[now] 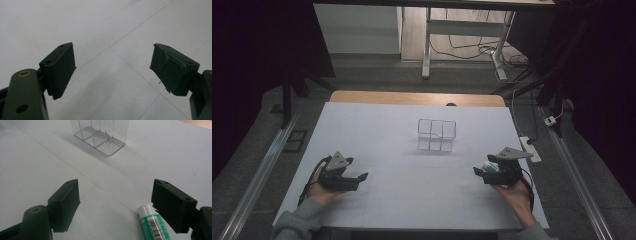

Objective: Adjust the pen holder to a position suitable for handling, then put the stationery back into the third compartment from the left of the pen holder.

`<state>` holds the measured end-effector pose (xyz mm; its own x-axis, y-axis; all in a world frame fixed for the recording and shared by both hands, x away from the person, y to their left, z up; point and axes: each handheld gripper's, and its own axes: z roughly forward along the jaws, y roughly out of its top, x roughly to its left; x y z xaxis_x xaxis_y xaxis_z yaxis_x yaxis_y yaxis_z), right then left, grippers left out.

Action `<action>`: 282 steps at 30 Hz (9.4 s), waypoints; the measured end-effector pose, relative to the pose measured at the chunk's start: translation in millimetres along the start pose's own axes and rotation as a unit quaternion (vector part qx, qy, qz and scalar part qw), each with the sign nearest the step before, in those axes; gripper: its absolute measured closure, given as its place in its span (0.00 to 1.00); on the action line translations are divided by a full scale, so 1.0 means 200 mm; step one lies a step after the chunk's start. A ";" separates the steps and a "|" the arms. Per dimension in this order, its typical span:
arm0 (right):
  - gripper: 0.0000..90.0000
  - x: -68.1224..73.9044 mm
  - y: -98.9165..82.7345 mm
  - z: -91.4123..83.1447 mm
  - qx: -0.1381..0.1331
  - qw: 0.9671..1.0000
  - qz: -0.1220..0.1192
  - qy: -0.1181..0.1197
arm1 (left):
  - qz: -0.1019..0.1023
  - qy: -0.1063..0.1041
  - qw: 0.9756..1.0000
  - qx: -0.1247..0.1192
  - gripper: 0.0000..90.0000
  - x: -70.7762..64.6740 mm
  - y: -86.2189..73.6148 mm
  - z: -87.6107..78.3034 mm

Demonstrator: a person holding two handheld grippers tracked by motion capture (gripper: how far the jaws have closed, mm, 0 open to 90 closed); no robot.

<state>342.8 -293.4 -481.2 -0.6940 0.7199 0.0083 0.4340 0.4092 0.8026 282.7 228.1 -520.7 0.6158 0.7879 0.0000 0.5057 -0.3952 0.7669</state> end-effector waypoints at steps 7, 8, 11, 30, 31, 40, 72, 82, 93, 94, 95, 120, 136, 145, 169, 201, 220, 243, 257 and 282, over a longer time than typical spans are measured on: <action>0.32 0.02 0.04 0.04 0.004 1.000 -0.014 -0.001 | 0.000 0.000 1.000 0.003 0.21 0.00 0.00 0.00; 0.33 0.02 0.04 0.05 0.005 1.000 -0.015 0.002 | 0.000 0.000 1.000 0.004 0.21 0.00 0.00 0.01; 0.36 0.02 0.06 0.06 0.004 1.000 -0.017 0.002 | 0.000 0.001 1.000 0.007 0.21 0.00 0.00 0.01; 0.87 -0.02 0.10 0.15 0.005 1.000 -0.014 -0.021 | -0.001 0.001 1.000 0.009 0.21 0.00 0.00 0.01; 0.94 -0.02 0.12 0.17 0.012 1.000 -0.013 -0.018 | -0.001 0.001 1.000 0.009 0.21 0.00 0.00 0.01; 0.99 -0.02 0.22 0.31 0.017 0.999 -0.018 -0.031 | 0.000 0.000 1.000 0.009 0.21 0.00 0.00 0.01; 1.00 -0.05 0.34 0.57 0.026 0.999 0.016 -0.036 | 0.005 -0.002 1.000 0.014 0.21 0.00 -0.01 0.02; 1.00 -0.01 0.38 0.61 0.026 0.999 0.006 -0.028 | 0.005 -0.003 1.000 0.015 0.21 0.00 -0.01 0.02; 0.99 0.04 0.40 0.66 0.022 1.000 0.000 -0.017 | 0.006 -0.003 1.000 0.016 0.21 0.00 -0.01 0.02; 0.99 0.05 0.41 0.67 0.021 1.000 0.000 -0.018 | 0.006 -0.003 1.000 0.016 0.21 0.00 -0.01 0.02; 0.99 0.05 0.41 0.67 0.021 1.000 0.000 -0.018 | 0.007 -0.004 1.000 0.017 0.21 0.00 -0.01 0.02; 0.99 0.13 0.47 0.76 0.014 1.000 -0.002 -0.001 | 0.010 -0.004 1.000 0.021 0.21 0.00 -0.02 0.03; 0.99 0.14 0.48 0.76 0.011 1.000 -0.001 0.002 | 0.011 -0.003 1.000 0.024 0.21 0.00 -0.02 0.03; 0.99 0.08 0.46 0.64 0.012 1.000 0.005 -0.002 | 0.014 -0.002 1.000 0.024 0.21 0.00 -0.02 0.03; 0.42 0.00 0.37 0.33 0.043 0.999 -0.020 0.021 | 0.020 -0.002 0.999 0.029 0.21 0.00 -0.01 0.05; 0.39 -0.10 0.21 0.09 0.075 0.997 0.005 0.000 | 0.023 -0.004 0.999 0.028 0.21 -0.01 -0.01 0.05; 0.39 -0.08 0.13 -0.02 0.100 0.995 -0.010 -0.013 | 0.023 -0.002 0.999 0.030 0.20 -0.01 -0.01 0.05; 0.39 -0.12 0.07 -0.09 0.165 0.986 -0.011 -0.012 | 0.025 -0.002 0.999 0.036 0.20 -0.01 -0.01 0.06; 0.40 -0.22 -0.01 -0.09 0.209 0.977 0.004 -0.034 | 0.026 -0.003 0.999 0.037 0.20 -0.01 -0.01 0.06; 0.71 -0.21 -0.06 -0.03 0.277 0.959 -0.044 -0.045 | 0.028 -0.004 0.999 0.039 0.20 -0.01 -0.02 0.07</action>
<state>363.4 -331.7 -488.7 -0.7001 0.7045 -0.1163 0.6319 0.6872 0.3585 288.2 221.9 -531.5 0.6484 0.7605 0.0356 0.5161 -0.4734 0.7138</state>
